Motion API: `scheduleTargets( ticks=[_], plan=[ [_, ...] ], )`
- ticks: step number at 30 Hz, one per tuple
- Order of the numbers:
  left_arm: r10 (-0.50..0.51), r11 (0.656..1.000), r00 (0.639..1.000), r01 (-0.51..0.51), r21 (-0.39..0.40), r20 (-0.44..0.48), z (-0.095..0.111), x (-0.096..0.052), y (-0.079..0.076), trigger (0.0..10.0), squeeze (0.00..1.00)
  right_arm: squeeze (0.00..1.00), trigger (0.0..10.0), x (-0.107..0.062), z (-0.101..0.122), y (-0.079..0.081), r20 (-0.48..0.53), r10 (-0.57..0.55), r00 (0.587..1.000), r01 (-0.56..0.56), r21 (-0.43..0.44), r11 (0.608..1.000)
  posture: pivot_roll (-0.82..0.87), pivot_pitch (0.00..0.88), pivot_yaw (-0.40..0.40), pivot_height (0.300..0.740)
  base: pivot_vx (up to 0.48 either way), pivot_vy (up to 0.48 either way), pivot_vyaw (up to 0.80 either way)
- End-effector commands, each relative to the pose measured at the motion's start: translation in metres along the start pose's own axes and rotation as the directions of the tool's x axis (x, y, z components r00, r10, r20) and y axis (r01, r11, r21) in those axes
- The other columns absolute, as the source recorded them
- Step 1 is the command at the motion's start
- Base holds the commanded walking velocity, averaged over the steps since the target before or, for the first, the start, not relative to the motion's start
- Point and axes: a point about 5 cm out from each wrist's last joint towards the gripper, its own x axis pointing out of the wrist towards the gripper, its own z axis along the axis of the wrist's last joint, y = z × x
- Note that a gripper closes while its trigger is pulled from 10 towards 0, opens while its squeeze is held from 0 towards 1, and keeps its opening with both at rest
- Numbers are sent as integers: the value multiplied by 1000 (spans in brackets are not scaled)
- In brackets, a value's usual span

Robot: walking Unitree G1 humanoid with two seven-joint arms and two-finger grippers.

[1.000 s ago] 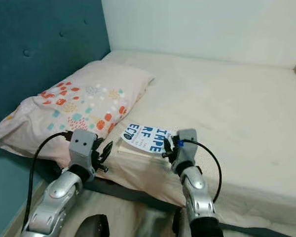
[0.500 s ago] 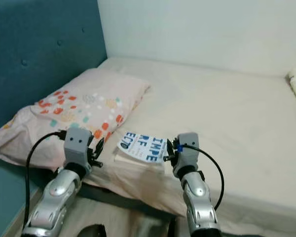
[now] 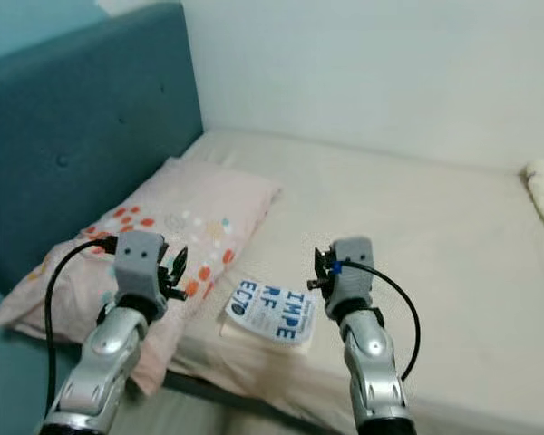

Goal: Clean up the room

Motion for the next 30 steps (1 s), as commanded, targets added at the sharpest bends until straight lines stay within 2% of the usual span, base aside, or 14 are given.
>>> scheduleTargets(
  ticks=[1, 7, 11, 17, 24, 30],
  plan=[
    [41, 998, 999, -42, -40, -31, -6, -4, 3, 10000, 0, 0, 10000, -4, -5, 1, -23, 6, 1000, -6, 2, 1000, 39, 20, -82, 725, 0, 0, 0],
    [37, 997, 996, -42, -68, -80, -13, -8, 4, 10000, 0, 0, 10000, -8, -9, 2, -39, 18, 999, -18, -5, 1000, 43, 19, -81, 740, 0, 0, 0],
    [20, 997, 994, -27, -67, -109, -17, -10, 1, 10000, 0, 0, 10000, -9, -17, 4, -77, 31, 997, -29, 26, 999, 43, 18, -76, 740, 0, 0, 0],
    [5, 996, 998, -11, -88, -66, -16, -9, -3, 10000, 0, 0, 10000, -11, -22, 4, -116, 28, 993, -23, 49, 999, 36, 28, -67, 740, 0, 0, 0],
    [-11, 996, 998, 5, -90, -68, -15, -8, -5, 10000, 0, 0, 10000, -13, -28, 2, -150, 12, 989, -2, 69, 998, 32, 33, -62, 740, 0, 0, -800],
    [-20, 996, 998, 14, -93, -67, -15, -8, -6, 10000, 0, 0, 10000, -14, -35, 4, -189, 45, 981, -31, 73, 997, 30, 36, -62, 740, 0, 0, 0]
  ],
)
